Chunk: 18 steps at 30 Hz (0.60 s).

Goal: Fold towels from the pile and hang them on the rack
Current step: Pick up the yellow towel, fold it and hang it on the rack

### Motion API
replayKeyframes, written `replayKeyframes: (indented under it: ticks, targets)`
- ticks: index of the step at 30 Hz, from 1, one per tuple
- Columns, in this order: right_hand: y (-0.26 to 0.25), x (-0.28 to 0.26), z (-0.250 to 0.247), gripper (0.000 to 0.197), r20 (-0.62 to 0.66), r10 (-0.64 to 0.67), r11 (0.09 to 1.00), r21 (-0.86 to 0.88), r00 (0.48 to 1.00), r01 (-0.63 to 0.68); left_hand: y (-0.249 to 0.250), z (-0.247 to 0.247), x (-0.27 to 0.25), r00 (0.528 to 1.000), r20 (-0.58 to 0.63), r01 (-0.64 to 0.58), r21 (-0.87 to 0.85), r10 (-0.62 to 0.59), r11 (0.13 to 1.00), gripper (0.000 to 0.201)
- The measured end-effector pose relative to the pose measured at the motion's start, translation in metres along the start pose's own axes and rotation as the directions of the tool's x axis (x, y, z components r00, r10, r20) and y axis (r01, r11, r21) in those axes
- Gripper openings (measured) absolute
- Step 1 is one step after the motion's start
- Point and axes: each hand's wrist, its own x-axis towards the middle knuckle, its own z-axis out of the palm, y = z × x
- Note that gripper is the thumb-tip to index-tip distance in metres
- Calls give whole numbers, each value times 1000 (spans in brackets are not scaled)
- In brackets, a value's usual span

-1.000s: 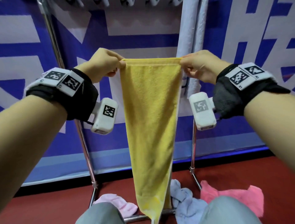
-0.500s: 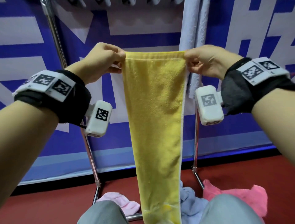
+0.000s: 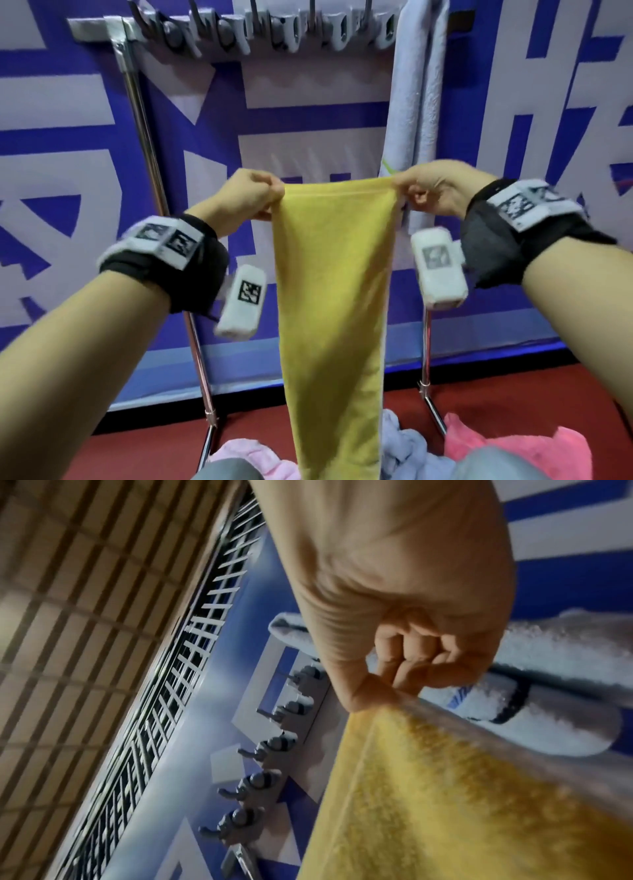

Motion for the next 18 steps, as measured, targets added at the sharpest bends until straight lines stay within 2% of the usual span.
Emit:
replayKeyframes:
  ticks: [2, 5, 8, 11, 16, 18]
  targets:
    - [7, 2, 4, 18, -26, -14, 1000, 15, 1000, 15, -8, 6, 5, 997, -74, 8, 89, -1, 996, 21]
    - [14, 6, 2, 12, 37, -3, 999, 37, 999, 2, -13, 5, 12, 994, -109, -9, 201, 31, 980, 29]
    - [17, 8, 2, 10, 112, 70, 998, -4, 991, -70, -12, 5, 12, 995, -98, 37, 322, -5, 946, 23]
    - [21, 9, 3, 16, 117, 113, 992, 44, 987, -119, -11, 7, 11, 996, -50, 84, 411, -70, 908, 21]
    - [30, 4, 4, 22, -1, 168, 985, 37, 986, -168, -14, 3, 5, 953, 136, 251, 136, -269, 958, 14]
    - [36, 3, 6, 21, -34, 165, 986, 31, 986, -164, -14, 5, 4, 940, 107, 320, 61, -325, 945, 10]
